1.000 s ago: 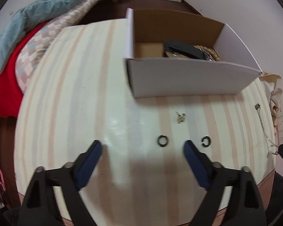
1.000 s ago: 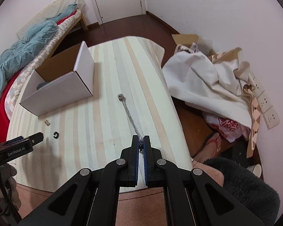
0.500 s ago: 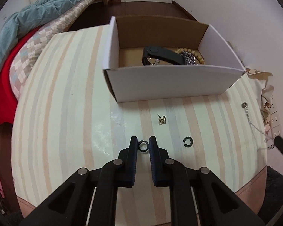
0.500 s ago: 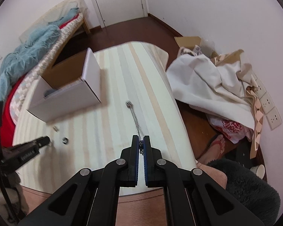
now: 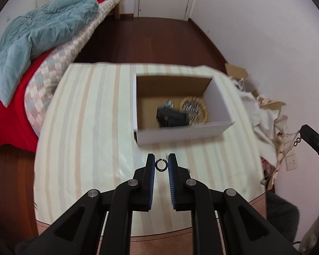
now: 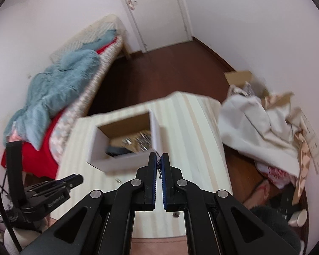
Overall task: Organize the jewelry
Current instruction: 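Carry the necklace and black ring toward the white box, then open both grippers over the white box to drop necklace and ring, then lift both tools out of the box back toward the remaining small pieces, then grasp the small silver ring with the right gripper while the left grasps the tiny silver charm, then carry the silver ring and charm over the white box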
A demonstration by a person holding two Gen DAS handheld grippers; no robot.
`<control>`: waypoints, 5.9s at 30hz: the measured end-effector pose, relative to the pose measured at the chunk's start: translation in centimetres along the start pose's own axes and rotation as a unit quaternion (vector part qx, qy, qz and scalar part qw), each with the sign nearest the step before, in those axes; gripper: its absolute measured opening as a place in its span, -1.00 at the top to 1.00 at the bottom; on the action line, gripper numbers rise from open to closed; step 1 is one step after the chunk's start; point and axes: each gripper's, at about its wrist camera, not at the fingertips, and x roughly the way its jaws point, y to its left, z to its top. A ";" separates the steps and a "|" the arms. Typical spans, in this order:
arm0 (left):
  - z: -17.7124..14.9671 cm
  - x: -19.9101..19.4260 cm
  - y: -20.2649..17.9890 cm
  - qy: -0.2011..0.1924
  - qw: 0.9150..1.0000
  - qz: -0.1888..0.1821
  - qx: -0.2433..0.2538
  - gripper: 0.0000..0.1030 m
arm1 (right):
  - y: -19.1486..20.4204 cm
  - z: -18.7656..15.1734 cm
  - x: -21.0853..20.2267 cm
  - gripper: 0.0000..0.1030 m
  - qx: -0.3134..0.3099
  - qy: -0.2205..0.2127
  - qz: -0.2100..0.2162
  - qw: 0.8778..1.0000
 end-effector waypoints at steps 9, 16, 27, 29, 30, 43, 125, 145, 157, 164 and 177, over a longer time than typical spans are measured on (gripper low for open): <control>7.1 -0.5 1.0 -0.003 1.000 -0.024 0.010 0.81 | 5.1 6.7 0.7 0.92 -0.044 -0.016 0.043 0.998; 11.0 3.3 1.4 0.027 0.999 -0.020 0.020 0.81 | 6.2 10.3 7.8 0.92 -0.056 0.045 0.045 0.996; 12.6 9.2 2.0 0.091 0.995 -0.041 -0.005 0.77 | 6.6 9.7 15.6 0.91 -0.097 0.114 0.006 0.989; 12.7 9.2 2.2 0.087 0.995 -0.043 -0.013 0.73 | 6.5 10.0 16.8 0.90 -0.092 0.134 0.001 0.987; 12.8 9.1 2.2 0.084 0.996 -0.040 -0.013 0.60 | 6.4 10.1 17.3 0.89 -0.087 0.142 -0.002 0.986; 11.4 4.4 4.2 -0.011 0.995 0.097 -0.007 -0.93 | 5.5 8.2 16.2 -0.92 -0.104 0.136 -0.083 0.982; -7.6 6.5 10.0 0.049 0.954 0.294 -0.009 -1.00 | 8.8 -11.5 15.9 0.75 -0.164 0.132 -0.041 0.977; -3.0 11.5 -3.2 0.044 0.995 0.083 0.034 -0.39 | -3.9 -9.3 12.8 0.75 -0.040 0.123 -0.097 0.987; -3.3 12.5 -3.8 0.052 0.996 0.062 0.025 0.76 | -3.8 -9.6 12.7 0.75 -0.041 0.116 -0.103 0.987; -3.2 12.6 -3.6 0.047 0.997 0.052 0.021 0.88 | -3.7 -9.4 12.4 0.75 -0.043 0.113 -0.106 0.987; -3.7 9.2 -3.7 0.017 0.998 0.044 0.031 0.88 | -3.4 -8.6 10.8 0.75 -0.034 0.097 -0.096 0.990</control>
